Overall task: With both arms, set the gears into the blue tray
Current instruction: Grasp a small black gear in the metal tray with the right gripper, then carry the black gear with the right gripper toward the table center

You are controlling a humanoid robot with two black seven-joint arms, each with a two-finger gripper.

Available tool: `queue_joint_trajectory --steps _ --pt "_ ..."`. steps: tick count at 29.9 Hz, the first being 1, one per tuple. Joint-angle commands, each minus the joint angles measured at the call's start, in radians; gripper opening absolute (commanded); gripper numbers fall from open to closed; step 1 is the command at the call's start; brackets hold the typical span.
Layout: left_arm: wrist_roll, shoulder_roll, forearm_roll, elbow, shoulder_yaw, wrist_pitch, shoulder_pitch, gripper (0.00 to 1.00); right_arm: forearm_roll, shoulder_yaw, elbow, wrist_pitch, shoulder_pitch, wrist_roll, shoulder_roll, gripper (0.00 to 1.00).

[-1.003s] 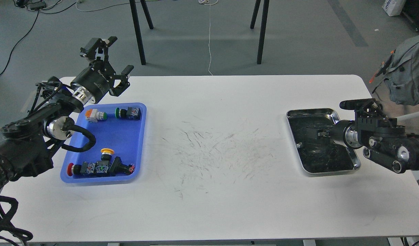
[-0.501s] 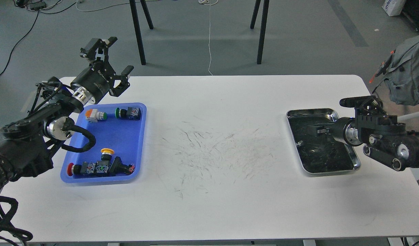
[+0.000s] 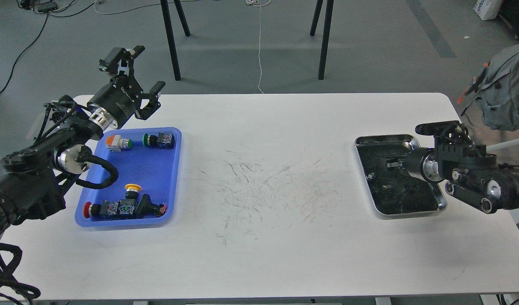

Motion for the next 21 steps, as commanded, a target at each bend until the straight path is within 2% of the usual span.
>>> queue_joint_trajectory --steps 1,12,21 --pt "0.000 0.001 0.000 0.000 0.000 0.000 -0.001 1.00 -0.001 -0.001 -0.003 0.000 -0.002 0.004 0.000 0.43" --pt "0.000 0.003 0.000 0.000 0.000 0.000 -0.001 1.00 -0.001 -0.024 -0.001 0.005 0.000 0.039 -0.001 0.10" --pt "0.000 0.006 0.000 0.000 0.000 0.000 -0.004 1.00 0.005 -0.005 0.012 0.003 0.038 0.056 -0.001 0.07"
